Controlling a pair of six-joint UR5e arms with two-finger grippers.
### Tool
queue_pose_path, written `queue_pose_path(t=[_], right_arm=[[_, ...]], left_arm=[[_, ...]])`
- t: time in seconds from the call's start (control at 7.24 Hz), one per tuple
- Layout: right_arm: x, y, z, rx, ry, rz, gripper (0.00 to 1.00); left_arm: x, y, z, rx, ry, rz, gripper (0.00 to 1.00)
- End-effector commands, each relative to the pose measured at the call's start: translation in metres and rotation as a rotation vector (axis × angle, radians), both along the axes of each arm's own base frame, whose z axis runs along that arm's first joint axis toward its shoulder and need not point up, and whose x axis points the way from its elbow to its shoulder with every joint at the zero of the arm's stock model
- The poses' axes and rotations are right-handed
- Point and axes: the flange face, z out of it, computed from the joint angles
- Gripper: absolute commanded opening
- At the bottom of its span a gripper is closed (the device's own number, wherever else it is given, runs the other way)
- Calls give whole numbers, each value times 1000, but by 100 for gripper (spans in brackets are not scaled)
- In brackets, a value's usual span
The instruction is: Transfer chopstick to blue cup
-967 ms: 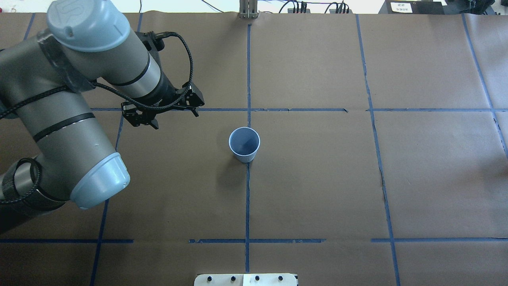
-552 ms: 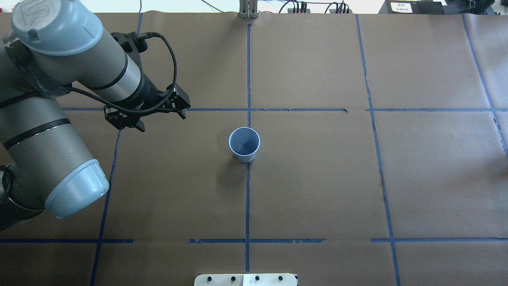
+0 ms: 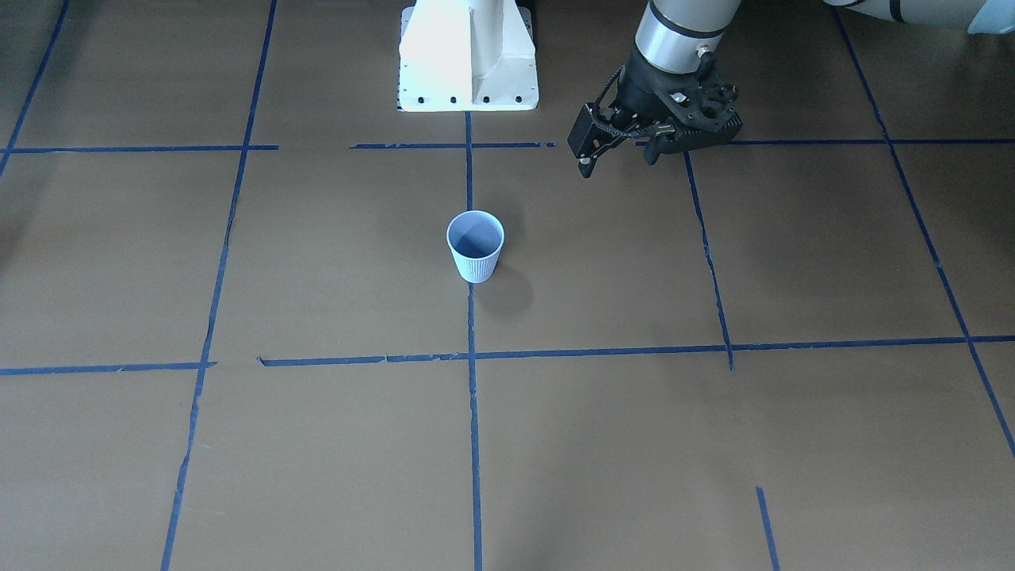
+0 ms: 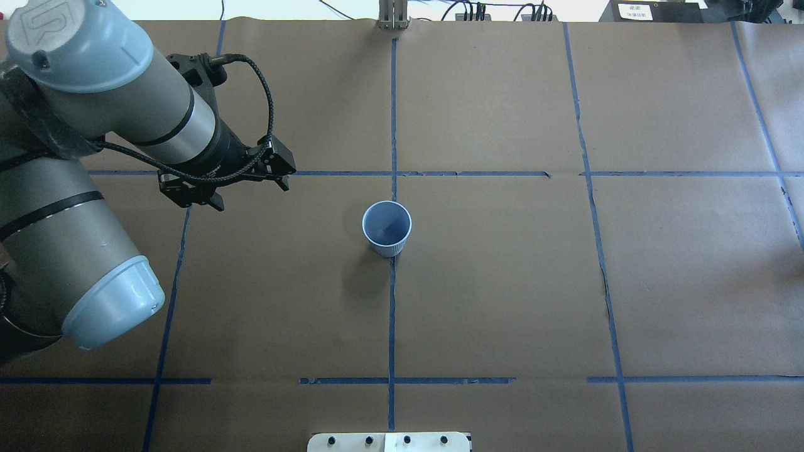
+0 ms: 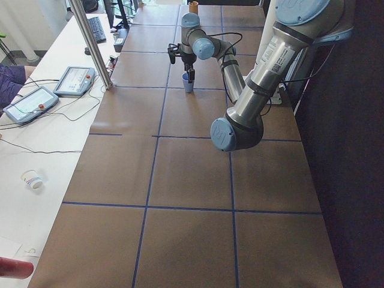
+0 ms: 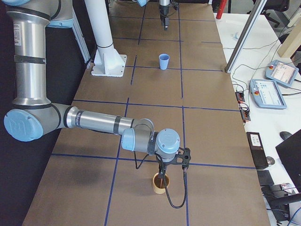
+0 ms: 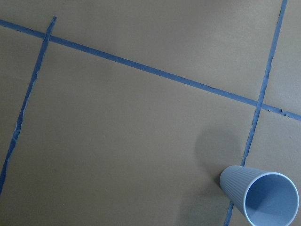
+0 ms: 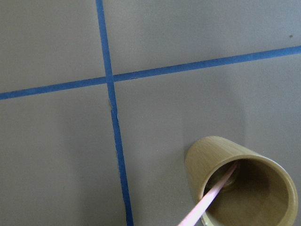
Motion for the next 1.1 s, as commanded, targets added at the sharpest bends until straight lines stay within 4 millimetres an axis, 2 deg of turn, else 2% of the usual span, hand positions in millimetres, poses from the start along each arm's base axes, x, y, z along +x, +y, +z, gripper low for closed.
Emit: queue_pose_path(t=[0.0,0.28,0.55,0.97], right_arm=[[0,-4,-4,-73,-9,75,99],[0,-4,-3,-134,-11,132,99],[1,-7,-14,-257,-13,266,99],[1,-9,-14,-395,-15,392,99]], left_arm=[[0,0,0,0,0,0,100],[0,0,0,0,0,0,100],[-5,-1,-3,5,5,-8,100],[-10,1,-6,13,14,-11,100]])
